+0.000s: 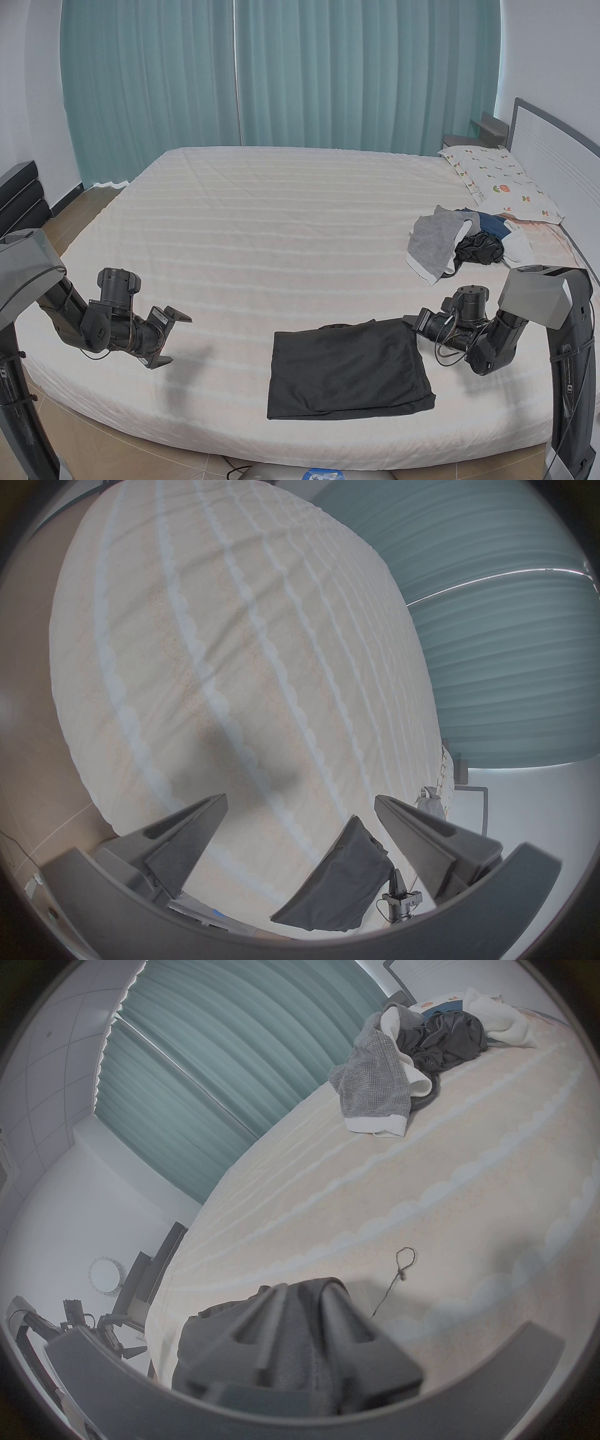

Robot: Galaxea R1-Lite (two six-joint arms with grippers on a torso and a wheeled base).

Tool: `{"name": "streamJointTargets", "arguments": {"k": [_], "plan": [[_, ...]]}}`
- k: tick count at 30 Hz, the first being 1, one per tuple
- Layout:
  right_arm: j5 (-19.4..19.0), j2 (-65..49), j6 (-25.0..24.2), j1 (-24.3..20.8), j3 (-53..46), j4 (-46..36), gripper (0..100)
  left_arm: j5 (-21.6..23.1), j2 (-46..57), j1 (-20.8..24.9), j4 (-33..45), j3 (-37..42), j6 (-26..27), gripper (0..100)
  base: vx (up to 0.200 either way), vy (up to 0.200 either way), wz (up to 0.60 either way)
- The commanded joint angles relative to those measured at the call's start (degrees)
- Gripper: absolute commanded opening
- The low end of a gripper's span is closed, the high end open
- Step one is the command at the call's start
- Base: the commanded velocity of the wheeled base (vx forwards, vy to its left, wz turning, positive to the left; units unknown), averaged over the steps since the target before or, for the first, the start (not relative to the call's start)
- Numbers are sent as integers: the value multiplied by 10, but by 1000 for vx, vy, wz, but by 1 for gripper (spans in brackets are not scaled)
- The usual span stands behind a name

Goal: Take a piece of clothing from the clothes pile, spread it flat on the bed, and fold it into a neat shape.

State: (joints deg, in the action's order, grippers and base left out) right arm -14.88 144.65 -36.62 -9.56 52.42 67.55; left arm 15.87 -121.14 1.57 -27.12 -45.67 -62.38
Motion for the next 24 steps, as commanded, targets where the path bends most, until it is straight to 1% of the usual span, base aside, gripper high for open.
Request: {"name": "streamJointTargets", "arguments": {"k": [1, 4, 8, 10, 13, 16, 17, 22, 24], "plan": [[0, -22, -4, -1, -19, 6, 100, 0, -2, 0, 0, 0, 1, 100, 0, 0, 0], [-4, -78, -4, -4, -84, 7, 100, 0, -2, 0, 0, -1, 0, 100, 0, 0, 0], [-4, -114, 1, -5, -130, 7, 100, 0, -2, 1, 0, -1, 0, 100, 0, 0, 0], [-8, -156, 13, 0, -202, 16, 100, 0, -2, 3, 0, 0, 0, 100, 0, 0, 0], [-20, -188, 16, -2, -265, 37, 100, 0, -2, 3, 0, -1, 0, 100, 0, 0, 0], [-20, -185, 19, -13, -321, 67, 100, -1, -2, 3, 0, -2, -2, 100, 0, 0, 0], [-21, -179, 18, -16, -339, 80, 100, -1, -2, 3, 0, -1, -2, 100, -200, 0, 0], [-18, -116, 23, -14, -365, 162, 100, 0, -1, 3, 0, 1, 0, 100, -200, 0, 0], [-18, -102, 23, -15, -364, 173, 100, 0, -1, 3, 0, 3, 2, 100, 0, 0, 0]]}}
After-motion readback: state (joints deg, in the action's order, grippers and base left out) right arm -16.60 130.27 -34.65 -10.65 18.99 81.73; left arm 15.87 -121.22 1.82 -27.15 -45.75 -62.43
